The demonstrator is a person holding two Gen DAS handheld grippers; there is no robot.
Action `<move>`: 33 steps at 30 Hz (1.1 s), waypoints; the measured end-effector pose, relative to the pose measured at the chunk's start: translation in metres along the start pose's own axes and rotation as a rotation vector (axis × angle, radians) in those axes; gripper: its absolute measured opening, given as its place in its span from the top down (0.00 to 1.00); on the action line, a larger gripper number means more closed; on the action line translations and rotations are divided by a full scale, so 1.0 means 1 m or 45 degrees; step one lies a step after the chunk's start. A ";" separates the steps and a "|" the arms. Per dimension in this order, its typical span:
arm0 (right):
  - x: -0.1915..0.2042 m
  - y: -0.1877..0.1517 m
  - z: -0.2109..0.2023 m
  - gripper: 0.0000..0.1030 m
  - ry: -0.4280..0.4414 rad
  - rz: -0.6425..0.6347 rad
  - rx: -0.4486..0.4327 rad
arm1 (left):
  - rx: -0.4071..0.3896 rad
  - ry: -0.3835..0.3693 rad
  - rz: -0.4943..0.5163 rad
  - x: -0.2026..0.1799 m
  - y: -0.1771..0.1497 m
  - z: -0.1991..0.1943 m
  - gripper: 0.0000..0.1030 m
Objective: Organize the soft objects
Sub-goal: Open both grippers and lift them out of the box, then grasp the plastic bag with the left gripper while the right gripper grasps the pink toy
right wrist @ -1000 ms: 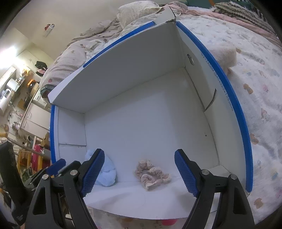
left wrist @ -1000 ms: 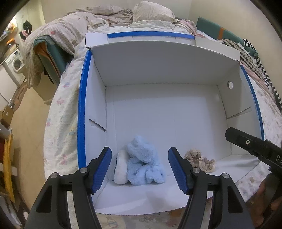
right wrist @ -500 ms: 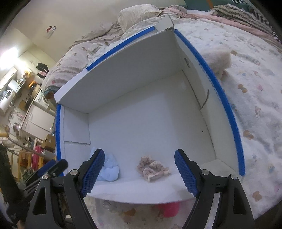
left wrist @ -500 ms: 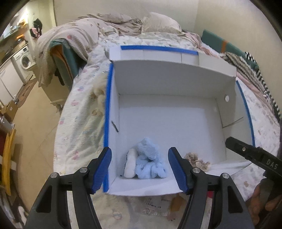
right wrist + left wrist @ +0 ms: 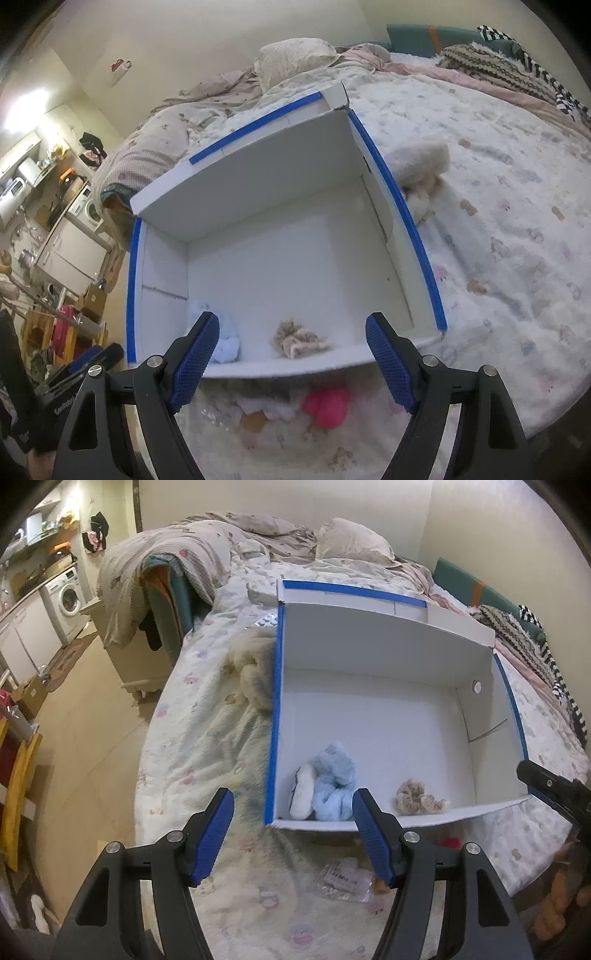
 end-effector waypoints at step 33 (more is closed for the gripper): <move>-0.012 -0.058 0.023 0.16 -0.023 0.031 0.225 | 0.393 -0.141 -0.094 0.001 -0.076 0.063 0.49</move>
Point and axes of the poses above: each gripper's, at about its wrist camera, not at the fingertips, and z roughly the way its jaws point, x to its left, y to its top, the point moved 7 cm from there along z, roughly the way its jaws point, and after that the axes turned 1 degree about -z, right-handed, at the moved point
